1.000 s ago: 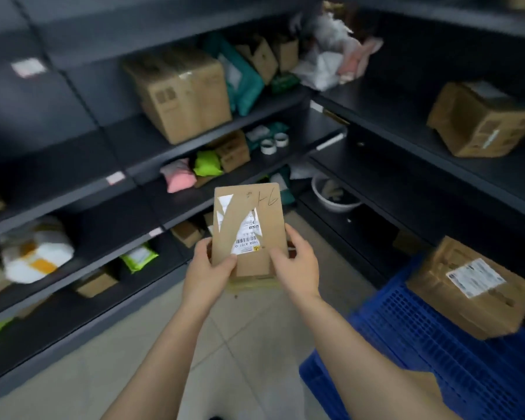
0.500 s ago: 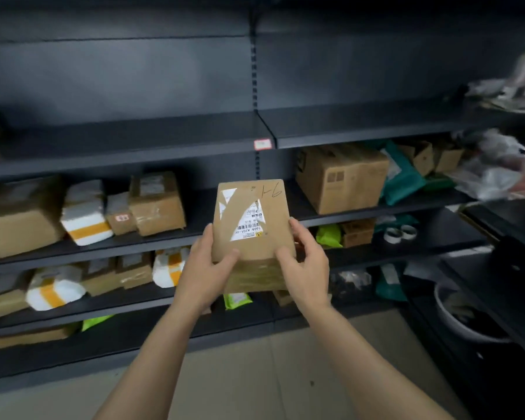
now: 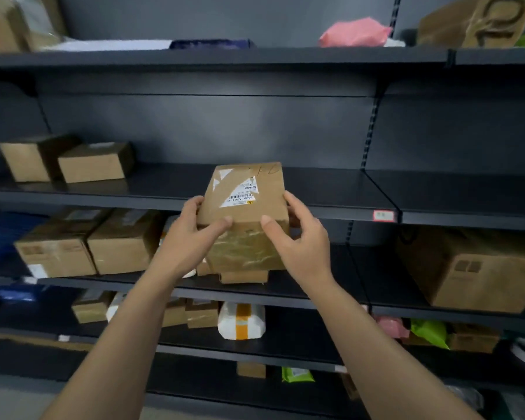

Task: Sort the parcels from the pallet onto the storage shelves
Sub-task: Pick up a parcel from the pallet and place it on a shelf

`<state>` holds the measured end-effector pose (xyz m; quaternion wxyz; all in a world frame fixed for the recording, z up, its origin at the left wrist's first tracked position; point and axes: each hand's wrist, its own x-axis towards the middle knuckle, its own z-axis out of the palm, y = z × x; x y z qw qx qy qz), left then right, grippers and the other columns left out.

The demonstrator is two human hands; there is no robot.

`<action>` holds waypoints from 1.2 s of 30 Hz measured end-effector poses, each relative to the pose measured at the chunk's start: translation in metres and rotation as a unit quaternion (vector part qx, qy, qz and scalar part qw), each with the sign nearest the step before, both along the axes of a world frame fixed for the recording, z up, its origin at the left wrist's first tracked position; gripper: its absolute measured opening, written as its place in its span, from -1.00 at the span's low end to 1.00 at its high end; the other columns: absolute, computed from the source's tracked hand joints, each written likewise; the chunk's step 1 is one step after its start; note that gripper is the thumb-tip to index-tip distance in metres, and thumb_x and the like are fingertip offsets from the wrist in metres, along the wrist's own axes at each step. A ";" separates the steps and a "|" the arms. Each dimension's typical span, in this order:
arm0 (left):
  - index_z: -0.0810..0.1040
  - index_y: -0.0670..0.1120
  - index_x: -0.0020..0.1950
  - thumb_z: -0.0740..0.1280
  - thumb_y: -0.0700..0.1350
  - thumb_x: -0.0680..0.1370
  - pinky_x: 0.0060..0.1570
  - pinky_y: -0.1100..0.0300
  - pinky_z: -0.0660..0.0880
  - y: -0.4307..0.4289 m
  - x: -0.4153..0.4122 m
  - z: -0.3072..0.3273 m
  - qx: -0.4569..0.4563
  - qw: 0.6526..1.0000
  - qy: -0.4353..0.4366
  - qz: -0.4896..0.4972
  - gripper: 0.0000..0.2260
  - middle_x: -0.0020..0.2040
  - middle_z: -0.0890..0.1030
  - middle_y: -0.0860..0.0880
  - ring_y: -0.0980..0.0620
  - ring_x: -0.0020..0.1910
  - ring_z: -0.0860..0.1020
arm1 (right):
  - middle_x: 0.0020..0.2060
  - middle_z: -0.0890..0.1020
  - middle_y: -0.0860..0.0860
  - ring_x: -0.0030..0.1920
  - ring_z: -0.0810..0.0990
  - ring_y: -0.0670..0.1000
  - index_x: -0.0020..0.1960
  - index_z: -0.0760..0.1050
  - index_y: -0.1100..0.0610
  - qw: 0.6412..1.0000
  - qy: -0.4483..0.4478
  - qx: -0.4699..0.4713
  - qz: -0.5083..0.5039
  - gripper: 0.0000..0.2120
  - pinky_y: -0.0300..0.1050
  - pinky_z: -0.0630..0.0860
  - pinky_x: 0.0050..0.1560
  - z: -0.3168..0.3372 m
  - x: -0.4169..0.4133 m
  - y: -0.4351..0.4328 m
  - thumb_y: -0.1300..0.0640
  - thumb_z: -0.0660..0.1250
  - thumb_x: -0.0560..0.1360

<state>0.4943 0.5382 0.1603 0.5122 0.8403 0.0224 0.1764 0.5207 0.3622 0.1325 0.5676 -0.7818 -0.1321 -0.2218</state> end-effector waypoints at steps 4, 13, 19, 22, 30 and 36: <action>0.17 0.01 0.52 0.37 0.19 0.48 0.02 0.17 0.47 0.033 0.036 0.016 0.029 0.999 -0.001 0.035 -0.29 0.18 0.43 0.11 0.10 0.09 0.48 | 0.16 0.59 -0.18 0.22 0.51 -0.06 0.43 0.37 -0.12 0.999 -0.004 -0.013 0.049 -0.26 0.08 0.52 0.20 0.016 0.057 0.033 -0.40 0.24 0.32; 0.17 -0.06 0.52 0.42 0.21 0.40 0.02 0.16 0.47 0.090 0.109 0.031 0.056 0.994 0.007 0.088 -0.19 0.15 0.43 0.09 0.09 0.11 0.48 | 0.32 0.52 -0.10 0.33 0.46 -0.05 0.49 0.33 -0.07 0.991 0.020 -0.048 0.120 -0.34 0.08 0.46 0.32 0.037 0.148 0.094 -0.27 0.33 0.45; 0.22 -0.09 0.49 0.41 0.17 0.45 -0.05 0.20 0.41 0.143 0.164 0.027 0.080 0.990 0.008 0.116 -0.28 0.11 0.42 0.08 0.10 0.05 0.45 | 0.38 0.46 -0.08 0.38 0.41 -0.02 0.51 0.27 -0.09 0.987 0.038 -0.085 0.133 -0.37 -0.02 0.40 0.35 0.040 0.207 0.148 -0.23 0.32 0.50; 0.25 -0.11 0.47 0.41 0.17 0.46 -0.01 0.18 0.42 0.179 0.196 0.026 0.091 0.989 0.013 0.113 -0.30 0.12 0.45 0.08 0.09 0.05 0.47 | 0.38 0.47 -0.07 0.36 0.44 -0.02 0.53 0.24 -0.07 0.984 0.048 -0.098 0.140 -0.31 -0.02 0.43 0.33 0.039 0.238 0.184 -0.19 0.37 0.48; 0.14 -0.12 0.54 0.51 0.03 0.42 0.06 0.21 0.36 0.278 0.272 0.028 0.142 0.985 0.060 0.080 -0.18 0.29 0.48 -0.01 0.02 0.22 0.46 | 0.38 0.46 -0.04 0.36 0.44 -0.01 0.55 0.17 -0.02 0.975 0.104 -0.131 0.145 -0.23 -0.01 0.42 0.36 0.036 0.311 0.275 -0.08 0.45 0.46; 0.29 -0.12 0.45 0.56 0.02 0.36 0.13 0.12 0.42 0.325 0.309 0.032 0.218 0.969 0.076 0.085 -0.23 0.32 0.49 -0.11 -0.09 0.25 0.48 | 0.37 0.48 -0.01 0.35 0.45 0.01 0.57 0.15 0.05 0.970 0.089 -0.191 0.123 -0.23 -0.05 0.41 0.35 0.040 0.346 0.321 -0.10 0.41 0.49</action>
